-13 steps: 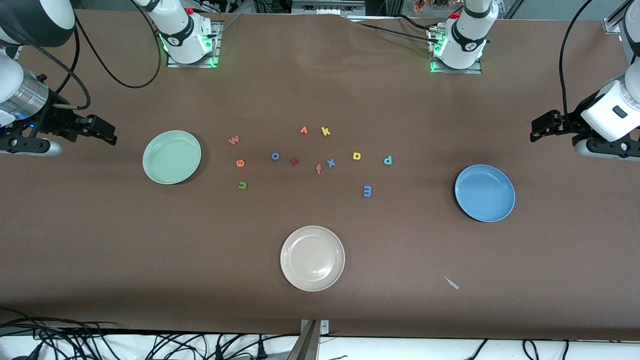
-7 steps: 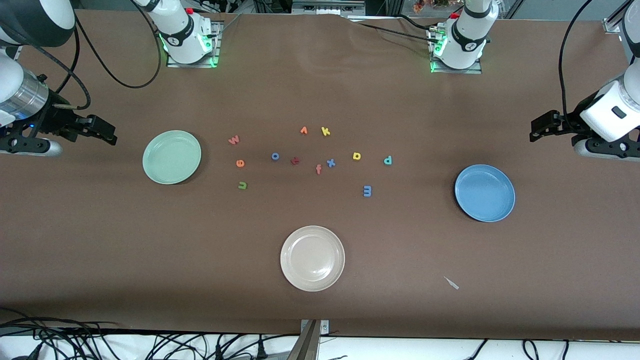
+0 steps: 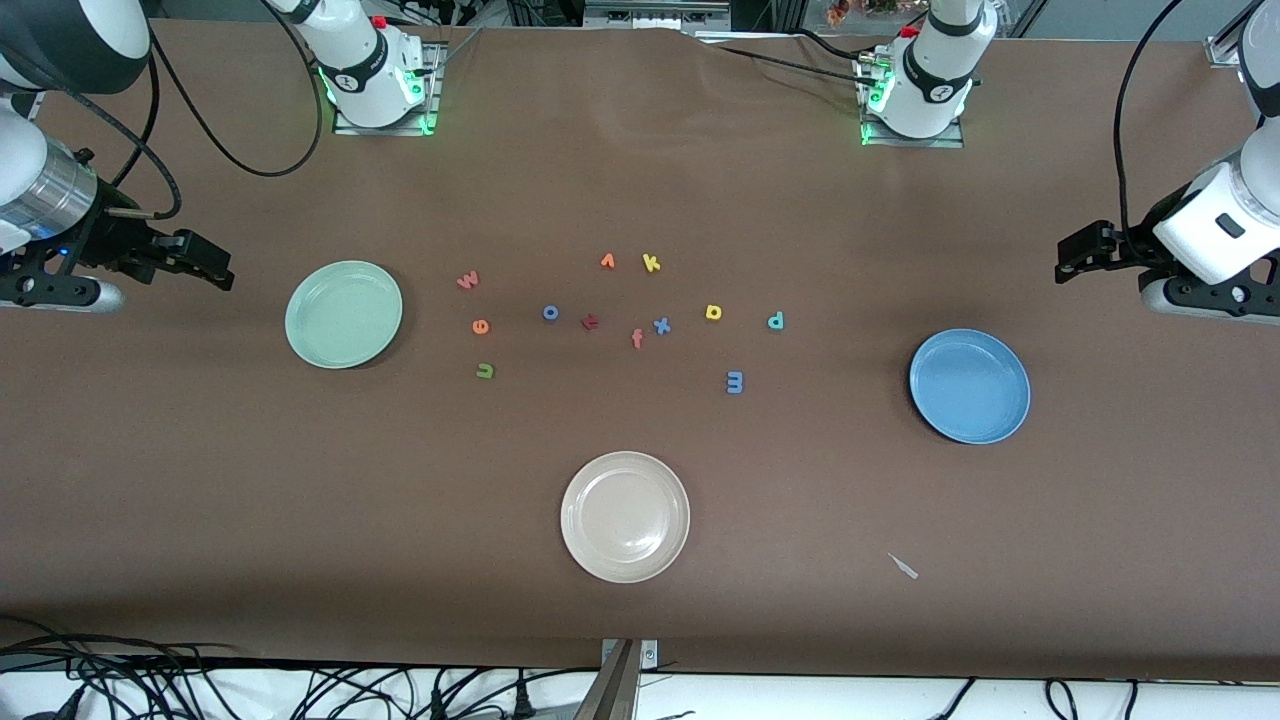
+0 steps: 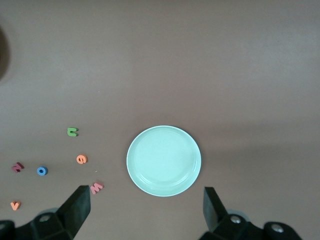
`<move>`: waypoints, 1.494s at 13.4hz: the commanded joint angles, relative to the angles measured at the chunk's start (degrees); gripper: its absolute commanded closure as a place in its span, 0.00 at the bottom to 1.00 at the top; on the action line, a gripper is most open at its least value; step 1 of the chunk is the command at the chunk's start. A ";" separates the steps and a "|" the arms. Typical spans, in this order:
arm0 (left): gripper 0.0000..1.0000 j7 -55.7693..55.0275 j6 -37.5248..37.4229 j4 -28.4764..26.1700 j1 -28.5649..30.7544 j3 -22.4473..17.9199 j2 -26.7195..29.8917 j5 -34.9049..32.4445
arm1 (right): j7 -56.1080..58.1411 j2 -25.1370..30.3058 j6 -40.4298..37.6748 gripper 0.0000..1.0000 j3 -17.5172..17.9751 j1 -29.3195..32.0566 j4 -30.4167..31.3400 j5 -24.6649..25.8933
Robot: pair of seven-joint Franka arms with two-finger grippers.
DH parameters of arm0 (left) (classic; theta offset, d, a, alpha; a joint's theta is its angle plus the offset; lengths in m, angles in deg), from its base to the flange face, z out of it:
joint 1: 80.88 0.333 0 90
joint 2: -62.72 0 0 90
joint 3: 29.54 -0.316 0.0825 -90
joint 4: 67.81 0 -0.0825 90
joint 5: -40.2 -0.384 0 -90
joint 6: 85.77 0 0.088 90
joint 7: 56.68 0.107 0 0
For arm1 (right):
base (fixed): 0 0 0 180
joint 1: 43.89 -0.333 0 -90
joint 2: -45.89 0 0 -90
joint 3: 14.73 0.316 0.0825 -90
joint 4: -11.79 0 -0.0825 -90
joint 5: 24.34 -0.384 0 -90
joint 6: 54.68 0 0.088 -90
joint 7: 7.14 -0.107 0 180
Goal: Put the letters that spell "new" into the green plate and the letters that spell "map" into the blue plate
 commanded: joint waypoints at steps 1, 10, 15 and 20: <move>0.00 -0.22 0.96 -1.35 -0.08 0.04 1.43 0.63 | -0.44 1.50 -0.03 0.00 -0.16 -0.06 1.47 -0.92; 0.00 -0.22 0.97 -1.35 -0.08 0.04 1.43 0.63 | -0.44 1.50 -0.03 0.00 -0.16 -0.06 1.47 -0.92; 0.00 -0.22 0.97 -1.35 -0.17 0.04 1.17 0.71 | -0.52 -2.00 -0.38 0.00 0.10 -0.15 0.95 -0.83; 0.00 -1.10 0.97 -0.12 -1.57 1.26 -2.43 0.63 | 0.52 -6.31 -2.06 0.00 0.01 -0.06 0.15 -0.74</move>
